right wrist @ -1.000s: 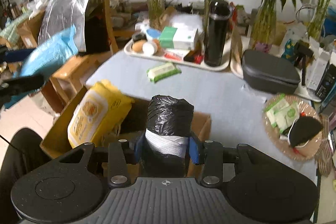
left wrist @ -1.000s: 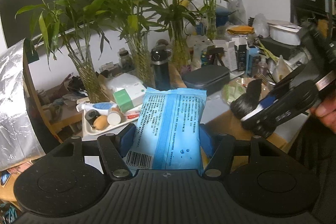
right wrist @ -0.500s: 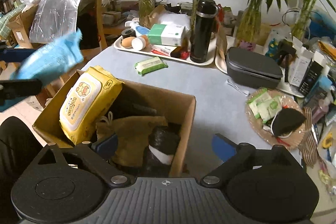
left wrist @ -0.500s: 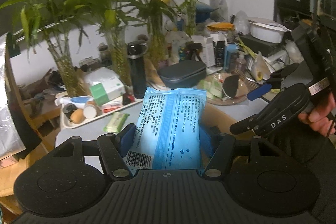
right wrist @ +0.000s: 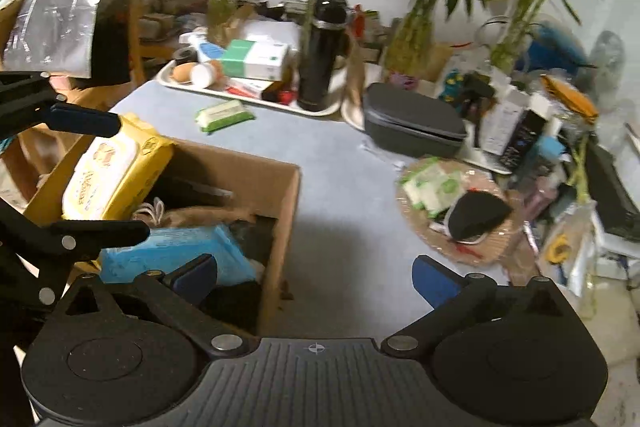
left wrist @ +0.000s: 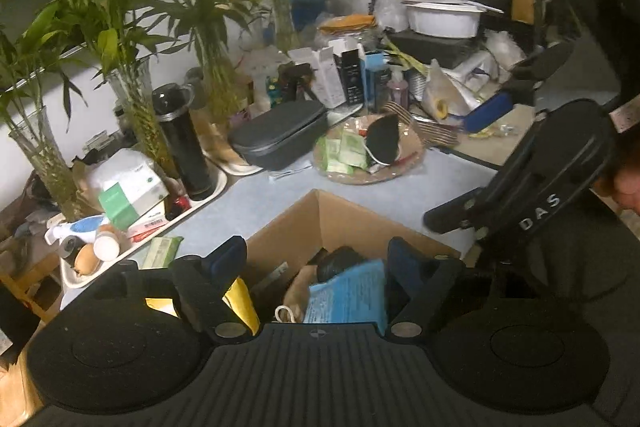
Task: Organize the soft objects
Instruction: 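Lower both grippers into the box and release the roll and packet, then withdraw both grippers from the box back over the table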
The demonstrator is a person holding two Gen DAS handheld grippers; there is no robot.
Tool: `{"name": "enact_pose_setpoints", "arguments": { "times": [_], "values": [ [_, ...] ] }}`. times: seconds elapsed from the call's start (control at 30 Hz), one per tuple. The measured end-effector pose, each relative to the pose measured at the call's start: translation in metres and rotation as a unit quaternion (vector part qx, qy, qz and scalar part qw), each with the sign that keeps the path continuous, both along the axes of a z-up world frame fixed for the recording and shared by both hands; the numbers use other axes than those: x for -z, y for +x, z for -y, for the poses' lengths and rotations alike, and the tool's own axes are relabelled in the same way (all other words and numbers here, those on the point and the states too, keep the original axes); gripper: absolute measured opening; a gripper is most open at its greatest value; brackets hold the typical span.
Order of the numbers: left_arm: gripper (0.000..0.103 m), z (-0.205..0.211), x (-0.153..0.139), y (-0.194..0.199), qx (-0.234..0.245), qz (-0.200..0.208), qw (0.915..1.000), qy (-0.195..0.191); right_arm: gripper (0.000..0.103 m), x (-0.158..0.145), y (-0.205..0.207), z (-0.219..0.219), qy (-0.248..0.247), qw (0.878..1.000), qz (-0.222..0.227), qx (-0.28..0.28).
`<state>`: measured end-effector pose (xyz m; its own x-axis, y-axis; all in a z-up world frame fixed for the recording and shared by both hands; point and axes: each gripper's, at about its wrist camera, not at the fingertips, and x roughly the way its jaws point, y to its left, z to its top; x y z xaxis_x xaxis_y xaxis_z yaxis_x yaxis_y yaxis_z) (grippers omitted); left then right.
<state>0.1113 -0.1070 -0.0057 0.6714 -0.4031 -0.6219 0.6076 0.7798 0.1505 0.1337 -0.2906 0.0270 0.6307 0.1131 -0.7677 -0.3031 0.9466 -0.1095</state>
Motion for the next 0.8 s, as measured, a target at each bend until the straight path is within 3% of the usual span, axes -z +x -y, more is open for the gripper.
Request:
{"name": "enact_pose_setpoints", "arguments": {
  "times": [0.5,0.8],
  "values": [
    [0.078,-0.033,-0.03,-0.01,-0.059,0.045,0.997,-0.023,0.103,-0.024,-0.006,-0.008,0.01,0.998,0.058,0.014],
    [0.078,-0.055,-0.037,-0.004,-0.137,0.045,0.9892,-0.023,0.103,-0.026,0.003,-0.026,0.019,0.998,0.065,0.016]
  ]
}}
